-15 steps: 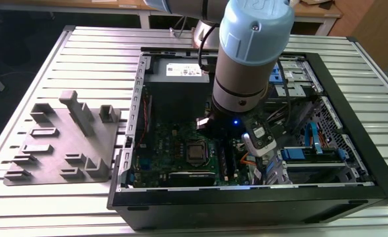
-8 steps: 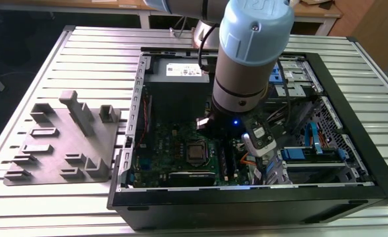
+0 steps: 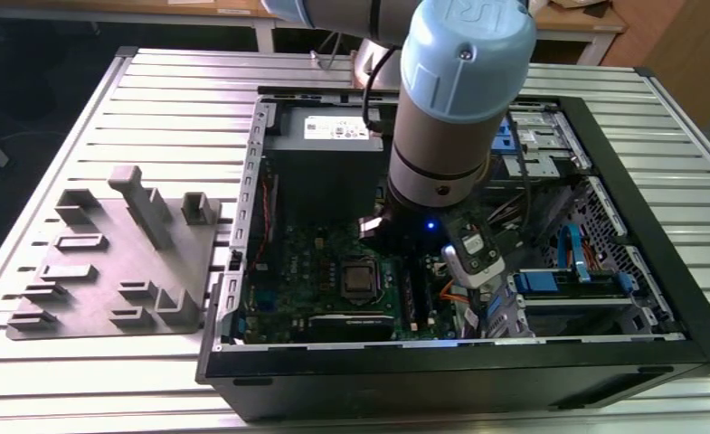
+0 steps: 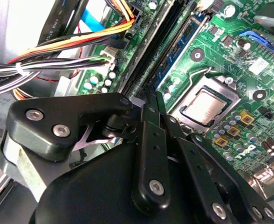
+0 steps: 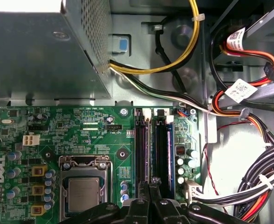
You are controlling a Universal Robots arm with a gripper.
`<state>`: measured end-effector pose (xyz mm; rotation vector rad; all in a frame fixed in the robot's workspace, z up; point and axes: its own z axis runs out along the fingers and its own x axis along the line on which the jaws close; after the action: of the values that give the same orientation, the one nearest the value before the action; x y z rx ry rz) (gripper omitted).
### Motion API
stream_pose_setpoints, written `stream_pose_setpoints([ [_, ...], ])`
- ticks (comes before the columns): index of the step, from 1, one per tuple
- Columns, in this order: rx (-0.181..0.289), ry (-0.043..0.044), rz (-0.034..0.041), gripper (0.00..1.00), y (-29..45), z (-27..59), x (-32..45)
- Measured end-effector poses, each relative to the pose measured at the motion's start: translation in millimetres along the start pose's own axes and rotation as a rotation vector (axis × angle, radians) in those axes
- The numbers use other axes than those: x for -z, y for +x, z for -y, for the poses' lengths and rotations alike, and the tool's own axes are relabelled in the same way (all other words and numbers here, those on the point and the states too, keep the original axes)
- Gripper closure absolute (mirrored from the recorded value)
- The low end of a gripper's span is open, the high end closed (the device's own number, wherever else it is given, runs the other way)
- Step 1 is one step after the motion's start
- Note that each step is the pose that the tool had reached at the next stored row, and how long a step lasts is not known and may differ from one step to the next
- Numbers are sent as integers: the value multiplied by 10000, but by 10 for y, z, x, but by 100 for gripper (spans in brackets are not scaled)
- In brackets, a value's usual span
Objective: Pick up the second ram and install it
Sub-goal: 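Insert the second ram into the second slot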
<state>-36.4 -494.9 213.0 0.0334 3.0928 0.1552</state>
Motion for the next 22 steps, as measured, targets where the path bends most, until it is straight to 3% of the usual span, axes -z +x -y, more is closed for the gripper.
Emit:
stream_pose_setpoints([
  [14, 1, -21, 6, 91, 1, -1, -30],
  [15, -1, -56, 16, 85, 1, -4, -45],
  [17, 0, -7, 2, 85, 2, 2, -25],
  [22, 0, -6, 1, 85, 1, -1, 1],
])
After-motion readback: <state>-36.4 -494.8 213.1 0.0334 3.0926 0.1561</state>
